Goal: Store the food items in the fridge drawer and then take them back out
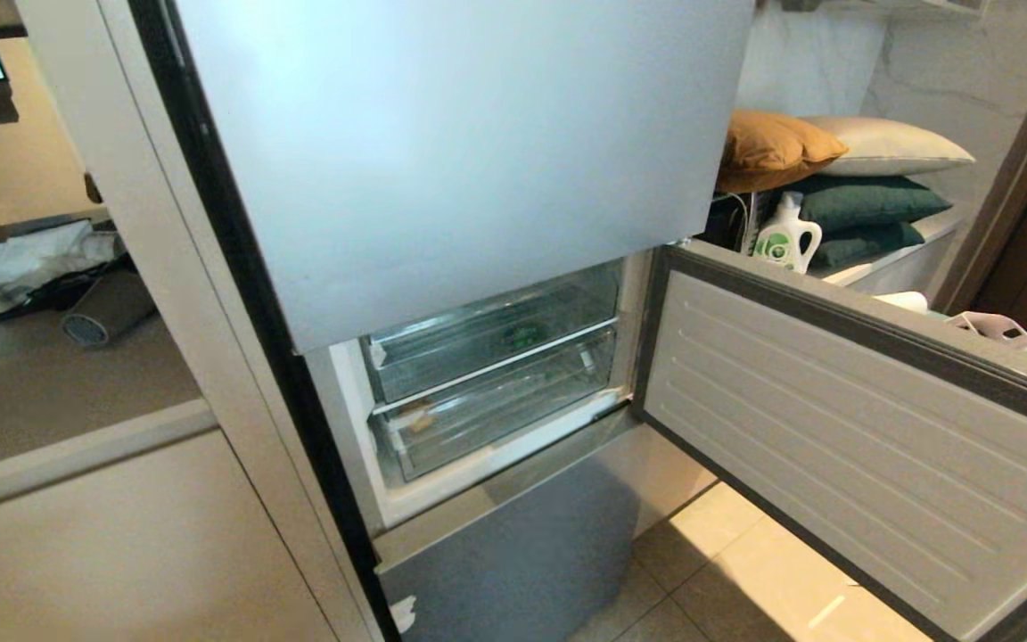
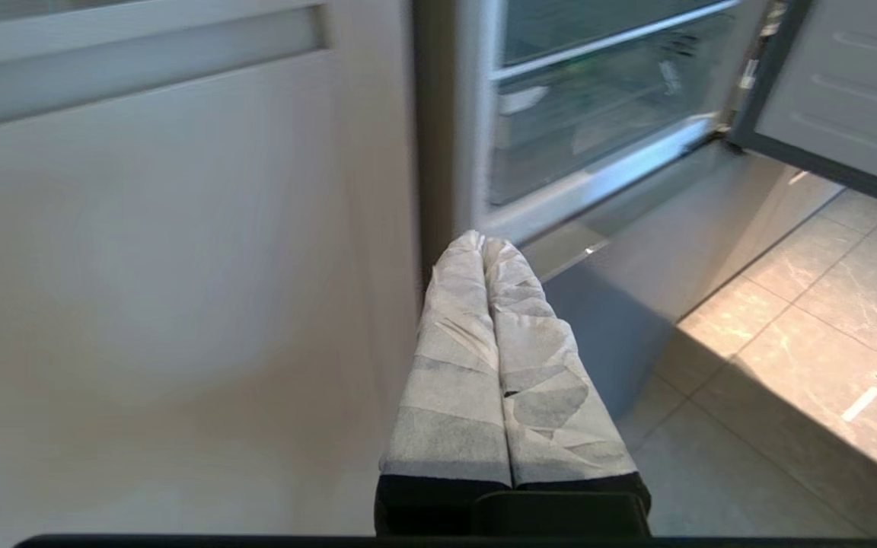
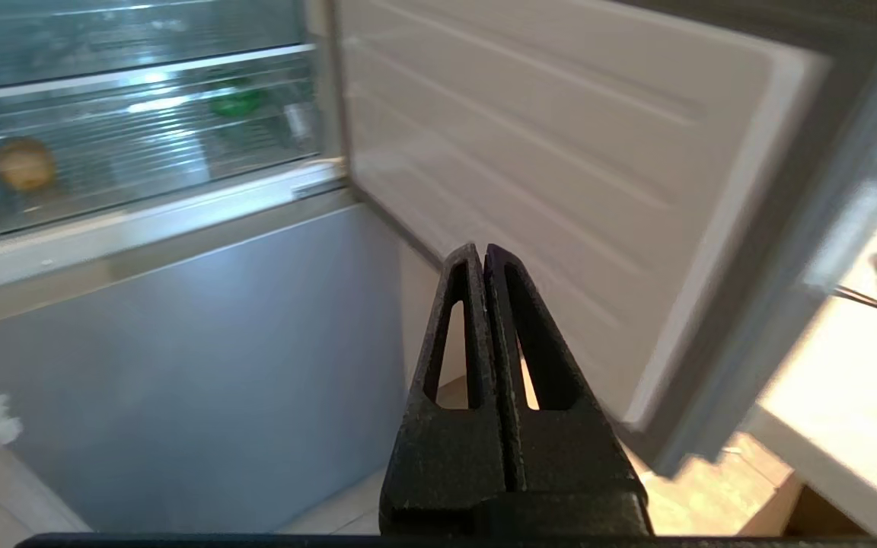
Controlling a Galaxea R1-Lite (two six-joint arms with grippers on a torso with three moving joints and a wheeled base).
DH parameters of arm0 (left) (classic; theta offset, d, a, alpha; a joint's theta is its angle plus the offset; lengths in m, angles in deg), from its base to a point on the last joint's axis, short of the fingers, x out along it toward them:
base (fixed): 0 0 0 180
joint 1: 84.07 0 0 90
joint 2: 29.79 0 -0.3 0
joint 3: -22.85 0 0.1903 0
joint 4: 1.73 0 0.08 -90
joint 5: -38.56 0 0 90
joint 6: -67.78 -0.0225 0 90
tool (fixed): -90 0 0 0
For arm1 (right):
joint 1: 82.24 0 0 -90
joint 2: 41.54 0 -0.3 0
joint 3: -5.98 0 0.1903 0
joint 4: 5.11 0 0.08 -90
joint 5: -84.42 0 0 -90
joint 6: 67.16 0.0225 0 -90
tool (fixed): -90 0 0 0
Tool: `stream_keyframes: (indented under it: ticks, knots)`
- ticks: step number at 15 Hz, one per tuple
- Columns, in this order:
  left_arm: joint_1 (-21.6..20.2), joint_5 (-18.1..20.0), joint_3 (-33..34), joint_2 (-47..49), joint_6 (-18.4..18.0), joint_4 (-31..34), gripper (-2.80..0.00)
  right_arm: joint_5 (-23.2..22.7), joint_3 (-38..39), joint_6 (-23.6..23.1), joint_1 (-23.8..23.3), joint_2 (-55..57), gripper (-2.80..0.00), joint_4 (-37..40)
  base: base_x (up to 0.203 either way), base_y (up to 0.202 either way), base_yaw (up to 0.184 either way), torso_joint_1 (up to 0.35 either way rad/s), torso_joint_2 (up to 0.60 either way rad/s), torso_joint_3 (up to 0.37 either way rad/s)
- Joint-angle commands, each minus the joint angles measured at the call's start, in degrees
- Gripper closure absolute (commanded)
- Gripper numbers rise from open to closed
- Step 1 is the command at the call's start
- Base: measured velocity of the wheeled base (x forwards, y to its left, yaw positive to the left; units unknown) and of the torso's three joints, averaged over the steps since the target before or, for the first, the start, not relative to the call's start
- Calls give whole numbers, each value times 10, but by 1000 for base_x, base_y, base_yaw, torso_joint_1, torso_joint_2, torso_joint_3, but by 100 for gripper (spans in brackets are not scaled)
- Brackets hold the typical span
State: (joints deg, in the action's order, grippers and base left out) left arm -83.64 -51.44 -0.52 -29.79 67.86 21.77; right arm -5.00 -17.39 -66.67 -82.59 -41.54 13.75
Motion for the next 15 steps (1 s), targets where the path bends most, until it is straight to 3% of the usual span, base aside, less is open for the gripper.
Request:
stream_keyframes:
  ticks: [1,5,12,15]
  knots:
    - [0,0,0,1,0,0,0,0,18,0,0,-1,0,-1,0,-193,1,2,7,7]
    - [0,0,0,1,1,0,0,0,18,0,0,-1,0,-1,0,-170,0,1,1,1]
    - [0,0,0,1,1,0,0,1,18,4,0,-1,0,-1,-7,0,0,2,2,0]
    - [0,0,0,1,1,0,0,0,18,4,0,-1,0,-1,-180,0,3,0,2,0]
